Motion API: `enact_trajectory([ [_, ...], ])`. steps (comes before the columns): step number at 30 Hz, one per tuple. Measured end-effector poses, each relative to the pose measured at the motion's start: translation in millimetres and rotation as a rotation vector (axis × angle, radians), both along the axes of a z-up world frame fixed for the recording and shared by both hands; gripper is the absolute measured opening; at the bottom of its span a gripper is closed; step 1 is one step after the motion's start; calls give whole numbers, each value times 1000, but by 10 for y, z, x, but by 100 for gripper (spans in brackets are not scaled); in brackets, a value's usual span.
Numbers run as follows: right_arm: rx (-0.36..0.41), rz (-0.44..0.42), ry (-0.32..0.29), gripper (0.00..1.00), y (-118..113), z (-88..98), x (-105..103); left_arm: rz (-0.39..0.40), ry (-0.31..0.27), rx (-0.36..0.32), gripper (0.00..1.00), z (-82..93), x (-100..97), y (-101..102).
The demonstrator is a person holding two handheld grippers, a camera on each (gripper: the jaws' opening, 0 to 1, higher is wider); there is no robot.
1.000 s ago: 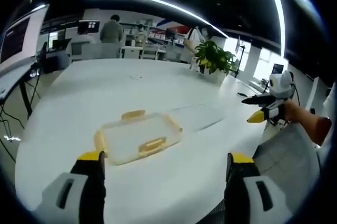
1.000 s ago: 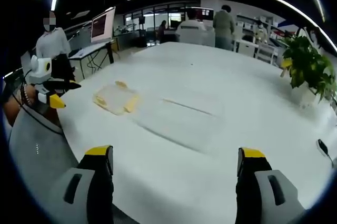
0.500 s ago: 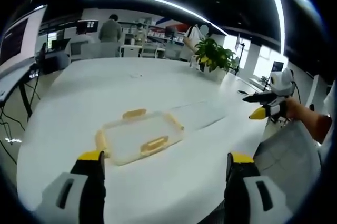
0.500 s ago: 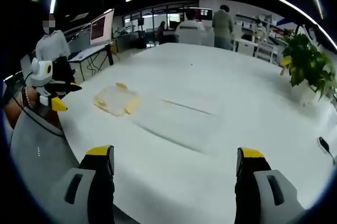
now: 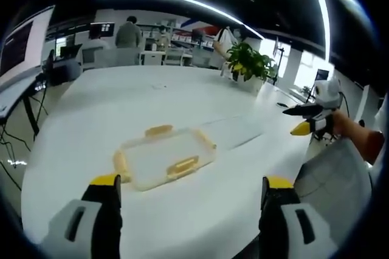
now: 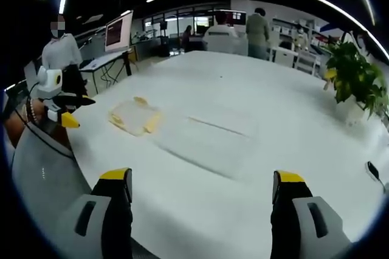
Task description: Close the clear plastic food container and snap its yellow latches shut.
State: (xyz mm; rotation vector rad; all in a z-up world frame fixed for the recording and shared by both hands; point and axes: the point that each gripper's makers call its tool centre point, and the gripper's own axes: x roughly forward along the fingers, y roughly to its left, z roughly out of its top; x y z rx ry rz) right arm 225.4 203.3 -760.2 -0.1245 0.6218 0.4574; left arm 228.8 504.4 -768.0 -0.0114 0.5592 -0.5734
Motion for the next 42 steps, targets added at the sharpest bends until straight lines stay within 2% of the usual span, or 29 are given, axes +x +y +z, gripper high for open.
enact_trajectory([
  [3, 3, -2, -18, 94, 5, 66, 24, 4, -10, 12, 93, 17, 53, 36],
  [8, -45, 39, -62, 94, 37, 178, 103, -14, -14, 68, 94, 9, 162, 80],
  [11, -51, 61, -82, 92, 78, 246, 173, -20, -22, 74, 94, 37, 237, 106],
  [15, -80, 124, -110, 91, 218, 333, 298, -32, -33, 123, 94, 58, 352, 203],
  [24, -158, 233, -134, 91, 531, 355, 593, -52, -48, 210, 92, 73, 581, 413],
  [31, -219, 325, -137, 89, 747, 306, 743, -136, -40, 357, 91, -25, 695, 502],
  [38, -294, 451, -160, 89, 989, 304, 875, -222, -48, 454, 89, -36, 813, 552],
  [42, -365, 547, -181, 87, 1139, 283, 943, -325, -66, 628, 88, -81, 889, 673],
])
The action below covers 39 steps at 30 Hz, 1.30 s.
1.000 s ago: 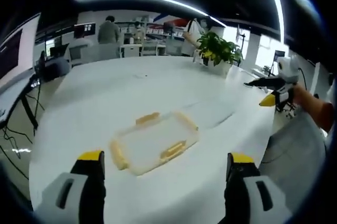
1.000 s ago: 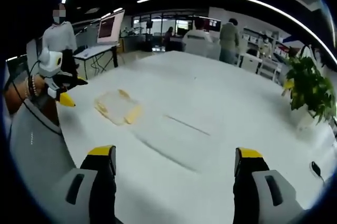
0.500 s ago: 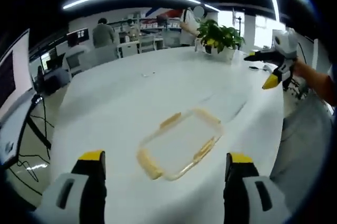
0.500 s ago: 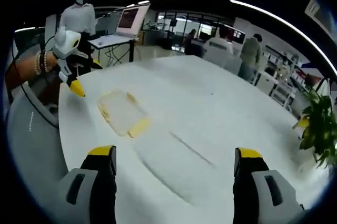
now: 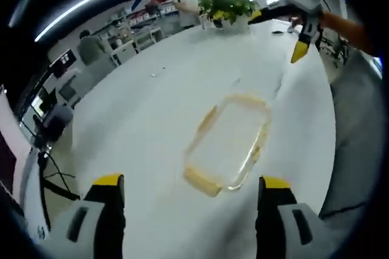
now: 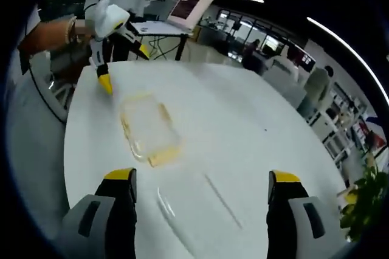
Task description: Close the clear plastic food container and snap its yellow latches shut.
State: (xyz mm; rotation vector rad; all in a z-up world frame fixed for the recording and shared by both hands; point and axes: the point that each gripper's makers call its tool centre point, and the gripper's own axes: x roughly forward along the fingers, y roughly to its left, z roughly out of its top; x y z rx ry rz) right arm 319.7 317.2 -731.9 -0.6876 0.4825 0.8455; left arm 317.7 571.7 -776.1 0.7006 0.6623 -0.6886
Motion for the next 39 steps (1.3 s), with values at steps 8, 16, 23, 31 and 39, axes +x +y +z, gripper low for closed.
enact_trajectory([
  [8, -72, 106, -25, 87, 262, -75, 126, -98, -11, 177, 88, -118, 132, 126],
  [16, -134, 183, -24, 87, 433, -253, 169, -182, -31, 245, 87, -196, 219, 85],
  [23, -178, 237, -5, 86, 558, -396, 219, -248, -14, 280, 86, -282, 303, 57],
  [31, -220, 304, 64, 84, 691, -610, 234, -281, 31, 249, 85, -339, 380, -53],
  [39, -245, 343, 127, 81, 751, -740, 229, -314, 70, 253, 82, -434, 374, -106],
])
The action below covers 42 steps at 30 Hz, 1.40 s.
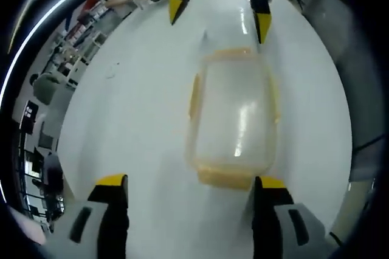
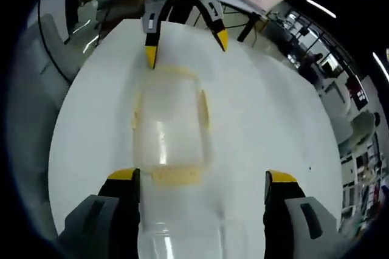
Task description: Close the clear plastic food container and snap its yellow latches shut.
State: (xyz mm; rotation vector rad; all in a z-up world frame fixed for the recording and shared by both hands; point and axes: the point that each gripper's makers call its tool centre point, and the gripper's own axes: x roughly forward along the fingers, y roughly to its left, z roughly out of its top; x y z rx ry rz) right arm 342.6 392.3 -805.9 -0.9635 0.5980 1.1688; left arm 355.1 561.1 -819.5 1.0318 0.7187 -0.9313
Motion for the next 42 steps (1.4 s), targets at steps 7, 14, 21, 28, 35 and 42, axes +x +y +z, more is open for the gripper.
enact_trajectory([
  [7, -37, 19, 78, 77, 17, -146, -17, -17, 54, -9, 76, -31, -36, -29],
  [14, -91, 51, 156, 73, -31, -265, -78, -40, 109, -12, 70, -68, -59, -61],
  [21, -125, 85, 156, 63, -47, -342, -62, -59, 133, -8, 68, -83, -65, -88],
  [28, -140, 97, 202, 53, -64, -404, -47, -64, 179, -13, 63, -112, -74, -117],
  [35, -139, 130, 260, 45, -54, -424, -130, -76, 224, -16, 59, -140, -105, -119],
  [42, -134, 130, 301, 39, -58, -439, -168, -86, 279, -19, 52, -166, -164, -139],
])
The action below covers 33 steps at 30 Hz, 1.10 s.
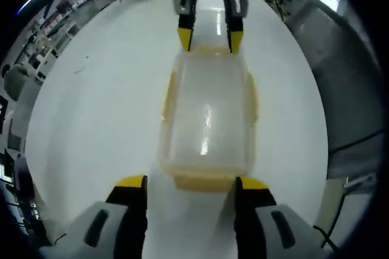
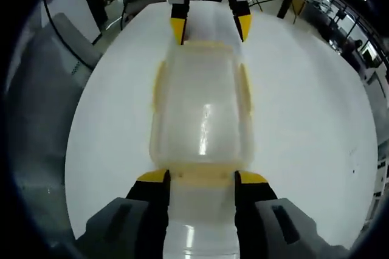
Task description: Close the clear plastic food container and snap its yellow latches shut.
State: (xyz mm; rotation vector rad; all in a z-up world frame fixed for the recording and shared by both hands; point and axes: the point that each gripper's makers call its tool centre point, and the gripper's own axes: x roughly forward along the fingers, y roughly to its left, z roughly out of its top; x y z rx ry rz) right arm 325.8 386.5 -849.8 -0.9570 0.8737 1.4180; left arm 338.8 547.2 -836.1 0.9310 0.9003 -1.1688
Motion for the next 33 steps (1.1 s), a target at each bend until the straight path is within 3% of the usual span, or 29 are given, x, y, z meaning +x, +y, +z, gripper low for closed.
enact_trajectory([
  [10, 2, 2, 8, 39, -9, 8, -7, -28, 41, -5, 44, -14, -52, -20],
  [14, 6, 4, 9, 38, -11, 8, -6, -37, 90, -1, 35, -31, -139, -25],
  [26, 8, 11, 12, 39, -9, 7, -8, -55, 98, 16, 34, -29, -122, -36],
  [32, -34, 19, 12, 39, 3, 1, 1, -57, 97, 13, 34, -28, -128, -30],
  [33, -39, 20, 13, 39, -3, 1, 3, -16, 153, 9, 34, -50, -176, -24],
])
